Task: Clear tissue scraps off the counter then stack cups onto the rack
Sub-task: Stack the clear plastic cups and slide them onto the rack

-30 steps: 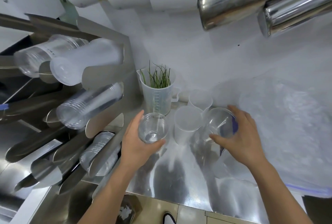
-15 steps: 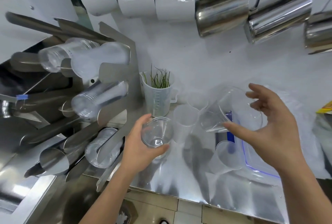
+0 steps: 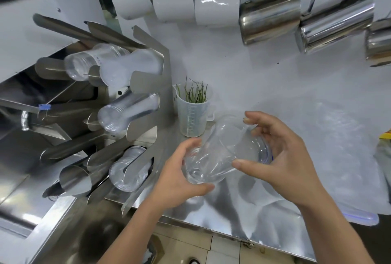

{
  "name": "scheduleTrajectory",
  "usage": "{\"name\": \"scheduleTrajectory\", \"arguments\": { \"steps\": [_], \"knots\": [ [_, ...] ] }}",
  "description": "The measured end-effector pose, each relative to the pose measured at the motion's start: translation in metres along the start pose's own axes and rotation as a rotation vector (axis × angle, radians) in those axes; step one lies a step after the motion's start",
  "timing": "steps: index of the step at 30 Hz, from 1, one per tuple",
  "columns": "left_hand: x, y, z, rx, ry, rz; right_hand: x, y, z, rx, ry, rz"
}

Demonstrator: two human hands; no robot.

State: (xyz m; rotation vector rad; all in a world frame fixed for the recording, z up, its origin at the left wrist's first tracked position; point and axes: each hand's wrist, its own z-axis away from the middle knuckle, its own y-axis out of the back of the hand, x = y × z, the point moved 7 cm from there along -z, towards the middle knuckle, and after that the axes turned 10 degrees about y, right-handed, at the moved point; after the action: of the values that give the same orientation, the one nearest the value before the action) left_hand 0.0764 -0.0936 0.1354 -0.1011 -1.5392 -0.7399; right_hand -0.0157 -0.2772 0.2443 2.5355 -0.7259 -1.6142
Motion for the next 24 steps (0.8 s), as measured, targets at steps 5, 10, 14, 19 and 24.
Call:
{"name": "scheduleTrajectory", "arguments": {
  "steps": [5, 10, 14, 19, 24],
  "knots": [
    [0.004, 0.000, 0.002, -0.036, 0.001, 0.054, 0.005, -0.013, 0.003, -0.065, -0.018, -0.005],
    [0.007, -0.003, 0.003, -0.127, 0.001, 0.139, 0.008, -0.019, 0.007, -0.157, -0.025, -0.010],
    [0.005, -0.007, 0.003, -0.192, 0.038, 0.214, 0.010, -0.020, 0.010, -0.232, -0.047, 0.007],
    [0.002, -0.015, 0.001, -0.244, 0.107, 0.277, 0.014, -0.021, 0.015, -0.340, -0.076, 0.048],
    [0.005, -0.020, 0.003, -0.302, 0.177, 0.385, 0.016, -0.021, 0.018, -0.398, -0.085, 0.041]
  ]
}}
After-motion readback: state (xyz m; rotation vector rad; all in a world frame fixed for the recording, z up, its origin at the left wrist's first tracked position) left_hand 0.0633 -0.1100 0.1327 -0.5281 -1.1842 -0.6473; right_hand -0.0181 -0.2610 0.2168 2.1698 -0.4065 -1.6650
